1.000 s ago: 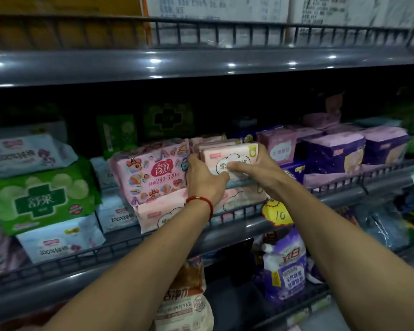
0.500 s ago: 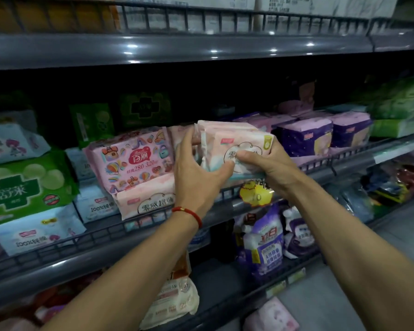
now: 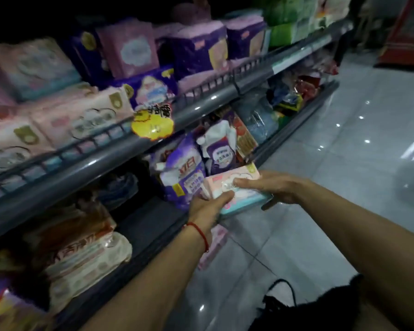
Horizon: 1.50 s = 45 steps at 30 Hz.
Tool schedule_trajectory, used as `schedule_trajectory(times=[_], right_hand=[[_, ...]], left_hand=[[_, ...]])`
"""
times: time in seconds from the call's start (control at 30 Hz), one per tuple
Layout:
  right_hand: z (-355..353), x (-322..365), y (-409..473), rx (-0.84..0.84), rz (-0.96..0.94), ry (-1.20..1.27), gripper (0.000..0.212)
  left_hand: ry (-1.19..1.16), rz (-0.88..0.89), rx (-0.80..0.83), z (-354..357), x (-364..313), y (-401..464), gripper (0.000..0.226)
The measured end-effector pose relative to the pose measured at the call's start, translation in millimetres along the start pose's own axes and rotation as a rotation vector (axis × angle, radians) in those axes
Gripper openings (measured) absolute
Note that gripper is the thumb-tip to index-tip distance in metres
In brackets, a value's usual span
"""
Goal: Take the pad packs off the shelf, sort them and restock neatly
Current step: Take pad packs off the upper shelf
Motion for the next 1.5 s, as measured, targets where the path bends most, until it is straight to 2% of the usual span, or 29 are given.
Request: schedule_trajectory(times=[0.03,0.07,0.13,0.23,0.33,0.37,0.47,0.67,0.77,0.8,0.9,0.93,1.0,1.03,1.13,1.17,1.23,1.33,1.43,1.5], right_hand=[[-4.7,-17.8,14.5,0.013,0.079,-0.023,0.072],[-9.4,-32.6,29.7,0.022,0.126,-0.036,0.075],[-18.6,-51.8,60.6,0.038,0.169,-0.061,0.073],[-32.2,-79.3,115.9,0.035,0.216,-0.047,0.045],[-36.0,-115.2,173.1,0.044,0.243,-0.013,0.040],[-35.8,-126.9,190.3,0.039,0.242,0.009,0.042],[-35.4,-148.1,233.5,0.032,0.237,0.046,0.041],[-23.8,-163.1,291.6,-0.017,0.240,0.081,0.045],[-8.0,-168.1,300.0,-0.021,0.218,0.020,0.026],[-5.2,-169.2,300.9,-0.028,0.210,0.002,0.028],[-10.0,-169.6,294.4,-0.108,0.248,-0.033,0.081],[-14.5,-167.9,291.1,-0.134,0.258,-0.041,0.089],[-24.5,-158.6,276.2,-0.189,0.246,-0.061,0.086],[-30.0,-153.6,267.3,-0.226,0.226,-0.093,0.080],[-39.7,-131.7,232.2,-0.299,0.164,-0.248,0.057],[-39.8,-121.6,219.2,-0.291,0.147,-0.306,0.049],[-36.5,-92.9,189.4,-0.269,0.084,-0.397,0.035],[-19.5,-34.0,135.9,-0.294,-0.106,-0.436,0.027],[18.5,24.8,81.2,-0.242,-0.308,-0.439,0.028],[47.6,63.1,48.3,-0.193,-0.442,-0.467,0.017]], left_hand=[[-0.029,-0.112,0.020,11.5,26.6,7.1,0.018],[-0.059,-0.212,0.047,22.8,50.1,15.1,0.024],[-0.101,-0.352,0.061,41.3,91.7,36.7,0.054],[-0.097,-0.457,-0.022,58.0,147.8,86.0,0.057],[-0.083,-0.537,-0.025,71.3,199.5,132.4,0.083],[-0.085,-0.542,-0.008,76.1,207.6,143.2,0.079],[-0.084,-0.562,-0.006,85.6,233.2,174.5,0.039],[-0.144,-0.666,-0.067,84.4,277.5,218.6,0.060],[-0.117,-0.676,-0.099,74.1,290.4,227.8,0.058],[-0.108,-0.671,-0.089,72.6,288.4,227.9,0.055],[-0.082,-0.656,-0.093,63.1,289.5,227.9,0.060],[-0.071,-0.644,-0.075,62.1,283.2,223.5,0.062],[0.015,-0.577,-0.052,57.7,257.7,208.2,0.052],[0.096,-0.511,-0.040,52.6,242.7,198.7,0.047],[0.314,-0.275,0.012,30.5,195.7,163.5,0.064],[0.351,-0.201,0.025,19.5,179.6,151.8,0.062],[0.422,-0.081,0.034,-6.1,143.9,129.1,0.044],[0.548,0.110,0.029,-50.7,79.1,92.7,0.029],[0.648,0.314,-0.053,-93.5,2.5,47.4,0.026],[0.728,0.444,-0.097,-116.3,-49.5,18.5,0.029]])
Point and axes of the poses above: each hand's wrist, its own y-axis towards the middle knuckle, its own z-axis out of the palm, x = y × z, the point moved 5 cm from there along y, towards the middle knuckle, and after that the axes turned 8 degrees about z, right-handed, at the moved point
